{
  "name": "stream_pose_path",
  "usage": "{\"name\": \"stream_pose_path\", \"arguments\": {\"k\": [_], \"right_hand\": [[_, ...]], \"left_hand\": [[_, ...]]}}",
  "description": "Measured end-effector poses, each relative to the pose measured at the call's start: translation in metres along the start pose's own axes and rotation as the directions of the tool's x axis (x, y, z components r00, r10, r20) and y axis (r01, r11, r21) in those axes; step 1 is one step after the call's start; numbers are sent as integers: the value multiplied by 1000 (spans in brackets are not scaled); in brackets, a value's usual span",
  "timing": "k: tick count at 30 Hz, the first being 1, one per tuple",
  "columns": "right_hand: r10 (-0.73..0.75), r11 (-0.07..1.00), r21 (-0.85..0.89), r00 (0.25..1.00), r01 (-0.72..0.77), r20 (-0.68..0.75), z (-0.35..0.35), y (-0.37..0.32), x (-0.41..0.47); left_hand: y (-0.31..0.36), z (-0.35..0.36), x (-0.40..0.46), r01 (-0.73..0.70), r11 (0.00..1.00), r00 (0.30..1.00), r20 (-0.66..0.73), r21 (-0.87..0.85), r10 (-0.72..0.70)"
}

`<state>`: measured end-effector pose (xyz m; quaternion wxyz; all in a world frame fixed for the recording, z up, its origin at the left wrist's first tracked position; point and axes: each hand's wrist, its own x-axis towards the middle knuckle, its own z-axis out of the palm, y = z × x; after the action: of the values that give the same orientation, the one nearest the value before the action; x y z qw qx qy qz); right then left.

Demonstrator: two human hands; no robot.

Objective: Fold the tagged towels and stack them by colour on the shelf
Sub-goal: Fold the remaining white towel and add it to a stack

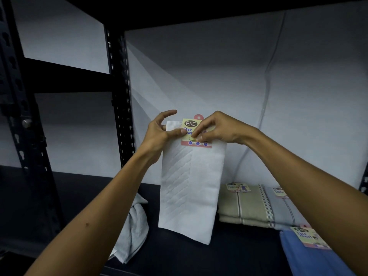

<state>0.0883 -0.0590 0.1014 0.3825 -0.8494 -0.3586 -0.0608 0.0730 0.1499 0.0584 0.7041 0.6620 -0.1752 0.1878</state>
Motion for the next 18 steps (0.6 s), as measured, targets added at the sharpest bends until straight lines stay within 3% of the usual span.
{"name": "stream_pose_path", "arguments": {"k": [4,9,18], "right_hand": [[27,998,57,997,-23,-69,-4,2,4],[102,966,253,980,-57,-172,-13,14,4],[293,860,498,907,-112,-301,-18,44,-13]], "left_hand": [[-11,-2,-6,-90,996,990,105,-28,93],[-37,-3,-25,-221,961,949,263,165,173],[-114,-17,-69,210,951,919,286,226,-271]]}}
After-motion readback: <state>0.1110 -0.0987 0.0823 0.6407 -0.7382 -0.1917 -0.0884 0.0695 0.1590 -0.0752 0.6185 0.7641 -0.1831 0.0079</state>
